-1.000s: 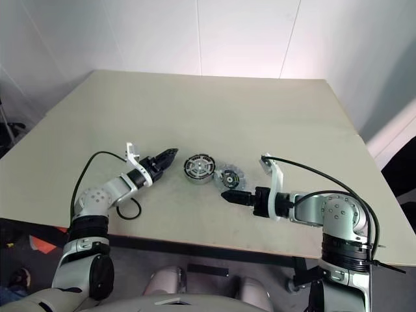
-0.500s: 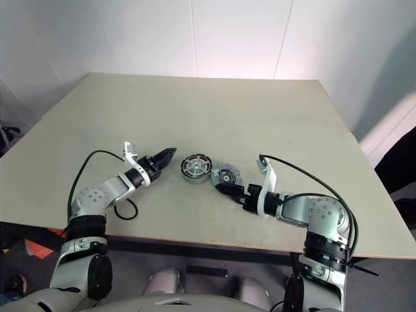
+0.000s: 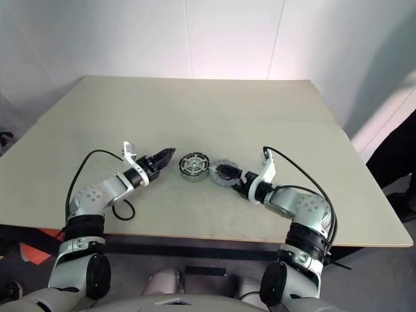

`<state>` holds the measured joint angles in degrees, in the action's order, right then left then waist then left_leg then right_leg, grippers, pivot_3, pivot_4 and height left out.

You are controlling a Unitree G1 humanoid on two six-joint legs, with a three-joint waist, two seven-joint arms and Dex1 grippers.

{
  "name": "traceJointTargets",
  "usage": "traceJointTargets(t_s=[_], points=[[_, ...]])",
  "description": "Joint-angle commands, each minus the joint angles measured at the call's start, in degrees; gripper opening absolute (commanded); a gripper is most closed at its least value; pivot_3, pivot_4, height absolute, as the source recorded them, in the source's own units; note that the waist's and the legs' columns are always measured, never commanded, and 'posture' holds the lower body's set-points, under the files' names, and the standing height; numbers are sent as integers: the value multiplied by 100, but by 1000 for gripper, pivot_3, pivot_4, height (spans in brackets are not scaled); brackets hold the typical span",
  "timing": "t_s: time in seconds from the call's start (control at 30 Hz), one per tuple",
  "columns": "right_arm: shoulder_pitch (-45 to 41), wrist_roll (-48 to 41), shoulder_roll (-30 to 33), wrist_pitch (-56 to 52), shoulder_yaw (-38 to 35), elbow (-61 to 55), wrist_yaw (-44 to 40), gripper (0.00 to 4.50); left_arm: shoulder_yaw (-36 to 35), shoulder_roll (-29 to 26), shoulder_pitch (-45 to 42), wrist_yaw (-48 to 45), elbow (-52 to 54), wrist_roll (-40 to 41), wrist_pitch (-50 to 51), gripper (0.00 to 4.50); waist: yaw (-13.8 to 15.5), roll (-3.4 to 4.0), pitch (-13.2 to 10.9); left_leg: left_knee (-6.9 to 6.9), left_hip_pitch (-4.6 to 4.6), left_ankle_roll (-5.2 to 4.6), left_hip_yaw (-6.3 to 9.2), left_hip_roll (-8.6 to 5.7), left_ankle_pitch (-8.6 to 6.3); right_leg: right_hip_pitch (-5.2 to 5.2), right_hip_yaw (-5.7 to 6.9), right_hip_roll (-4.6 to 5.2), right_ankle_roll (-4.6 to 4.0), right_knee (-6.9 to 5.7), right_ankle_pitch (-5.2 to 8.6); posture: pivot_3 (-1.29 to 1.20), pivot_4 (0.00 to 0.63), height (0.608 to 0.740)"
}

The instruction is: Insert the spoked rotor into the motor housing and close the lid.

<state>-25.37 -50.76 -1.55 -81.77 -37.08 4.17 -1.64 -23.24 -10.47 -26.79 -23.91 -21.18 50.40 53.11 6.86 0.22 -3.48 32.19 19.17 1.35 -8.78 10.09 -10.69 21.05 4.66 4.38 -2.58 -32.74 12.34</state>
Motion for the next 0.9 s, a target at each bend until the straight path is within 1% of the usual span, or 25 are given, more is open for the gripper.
traceJointTargets(t_s=[0.03,0.17,0.23,0.3,0.33,0.37,0.4,0.5,0.63,0.7,0.77,0.9], points=[[-149,-93,-120,184,-41,-100,201,4472,-7,-45,-137,-15,197,31,1,2939,6,0,0,-3,1,0,0,-1,0,1,-1,0,1,0,-1,0,0,740],[-245,-283,-162,24,-39,-228,330,4472,-8,-67,-175,-20,143,5,-35,2939,7,0,1,-21,10,1,0,0,1,12,-4,-1,13,-3,-9,0,0,740],[-341,-417,-144,-285,-25,-349,410,4472,-22,-85,-199,-24,103,-7,-58,2939,8,0,1,-33,18,8,0,-4,5,24,-7,-2,14,-15,-14,0,0,740],[-473,-520,-138,-664,6,-500,485,4472,-36,-105,-222,-40,52,-26,-96,2939,12,-2,2,-36,42,1,5,-15,0,64,-16,-2,5,-51,-40,0,0,740],[-581,-538,-163,-857,11,-594,540,4472,-44,-114,-232,-48,29,-34,-118,2939,18,1,3,-36,60,0,7,-21,-1,95,-23,-2,17,-79,-54,0,0,740],[-689,-569,-199,-974,12,-663,598,4472,-51,-115,-241,-53,9,-42,-146,2939,22,2,3,-37,88,2,12,-18,-1,127,-23,-8,-5,-95,-64,0,0,740],[-789,-633,-229,-1043,41,-713,675,4472,-58,-115,-252,-57,-14,-50,-175,2939,21,2,3,-37,113,6,17,-14,1,153,-21,-14,-20,-104,-69,0,0,740],[-1019,-828,-283,-1073,289,-785,908,4472,-81,-109,-280,-58,-60,-61,-262,2939,16,2,4,-37,145,11,19,-11,1,186,-20,-20,-21,-106,-69,0,0,740],[-1307,-890,-363,-1073,672,-724,1186,4472,-111,-97,-251,-57,-39,-48,-361,2939,24,2,4,-35,148,13,19,-15,0,184,-20,-15,-20,-101,-69,0,0,740],[-1417,-752,-390,-1073,859,-583,1200,4472,-146,-83,-181,-35,22,-21,-403,2939,24,2,4,-34,147,13,18,-14,0,183,-20,-14,-14,-102,-66,0,0,740],[-1469,-581,-395,-1073,992,-442,1192,4472,-176,-62,-117,-6,102,9,-423,2939,21,2,4,-26,139,16,19,-11,1,174,-20,-15,15,-108,-51,0,0,740],[-1591,-300,-385,-1072,1137,-287,1128,4472,-241,-27,-20,36,203,38,-451,2939,22,2,4,-15,124,18,19,-10,3,153,-21,-14,18,-109,-54,0,0,740]])
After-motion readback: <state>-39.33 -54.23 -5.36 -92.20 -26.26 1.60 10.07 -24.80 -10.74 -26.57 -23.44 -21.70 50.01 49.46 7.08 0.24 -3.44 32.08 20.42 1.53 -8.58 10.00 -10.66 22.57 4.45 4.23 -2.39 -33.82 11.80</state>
